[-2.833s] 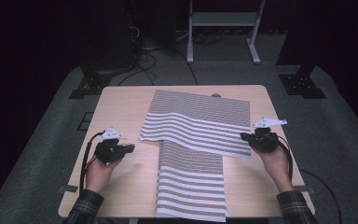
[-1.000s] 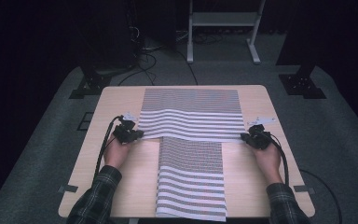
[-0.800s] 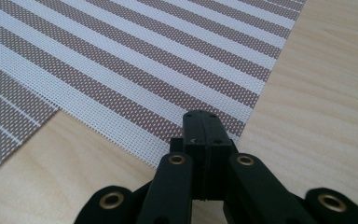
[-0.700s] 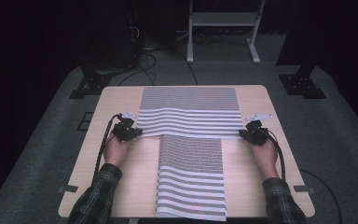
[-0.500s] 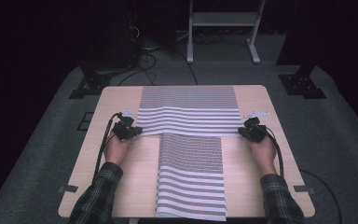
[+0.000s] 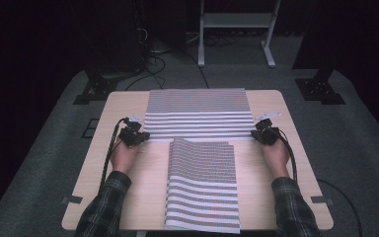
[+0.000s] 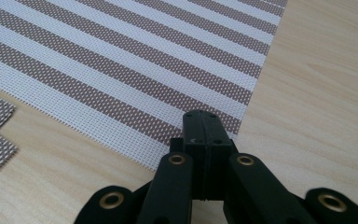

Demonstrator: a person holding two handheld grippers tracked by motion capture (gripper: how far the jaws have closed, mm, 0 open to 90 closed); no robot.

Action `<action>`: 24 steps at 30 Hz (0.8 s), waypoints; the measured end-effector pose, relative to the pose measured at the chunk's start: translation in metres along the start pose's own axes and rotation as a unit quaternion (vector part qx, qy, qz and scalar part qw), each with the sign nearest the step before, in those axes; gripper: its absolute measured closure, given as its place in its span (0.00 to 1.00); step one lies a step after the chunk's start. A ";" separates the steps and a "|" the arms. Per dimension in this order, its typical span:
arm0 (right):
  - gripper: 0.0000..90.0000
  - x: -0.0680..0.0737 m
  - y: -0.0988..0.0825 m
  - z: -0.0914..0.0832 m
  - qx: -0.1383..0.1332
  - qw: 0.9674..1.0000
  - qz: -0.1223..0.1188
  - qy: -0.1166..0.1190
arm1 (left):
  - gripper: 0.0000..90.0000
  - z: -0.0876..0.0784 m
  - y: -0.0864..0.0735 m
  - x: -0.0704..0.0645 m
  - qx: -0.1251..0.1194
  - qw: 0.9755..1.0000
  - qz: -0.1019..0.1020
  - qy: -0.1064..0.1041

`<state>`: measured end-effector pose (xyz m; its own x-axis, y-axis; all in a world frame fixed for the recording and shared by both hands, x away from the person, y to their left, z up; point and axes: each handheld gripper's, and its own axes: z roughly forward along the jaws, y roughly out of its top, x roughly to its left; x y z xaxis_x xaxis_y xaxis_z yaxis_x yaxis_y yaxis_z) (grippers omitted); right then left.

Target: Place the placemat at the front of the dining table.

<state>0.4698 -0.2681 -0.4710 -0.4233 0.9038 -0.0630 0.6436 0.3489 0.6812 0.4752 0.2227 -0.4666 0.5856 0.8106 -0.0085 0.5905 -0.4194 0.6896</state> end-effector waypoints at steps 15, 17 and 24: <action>1.00 0.001 -0.001 0.000 -0.004 1.000 0.001 0.003 | 1.00 0.003 0.003 0.006 -0.004 1.000 -0.010 0.000; 1.00 0.001 -0.001 0.000 -0.003 1.000 0.000 0.004 | 1.00 0.003 0.003 0.005 -0.003 1.000 -0.008 0.004; 0.81 0.000 0.000 -0.004 -0.014 1.000 0.004 0.009 | 0.87 0.000 0.002 0.004 -0.014 1.000 -0.018 -0.003</action>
<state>0.4673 -0.2695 -0.4685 -0.4304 0.9016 -0.0440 0.6286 0.3344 0.7022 0.4788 0.2252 -0.4646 0.5676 0.8224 -0.0378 0.5956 -0.3785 0.7086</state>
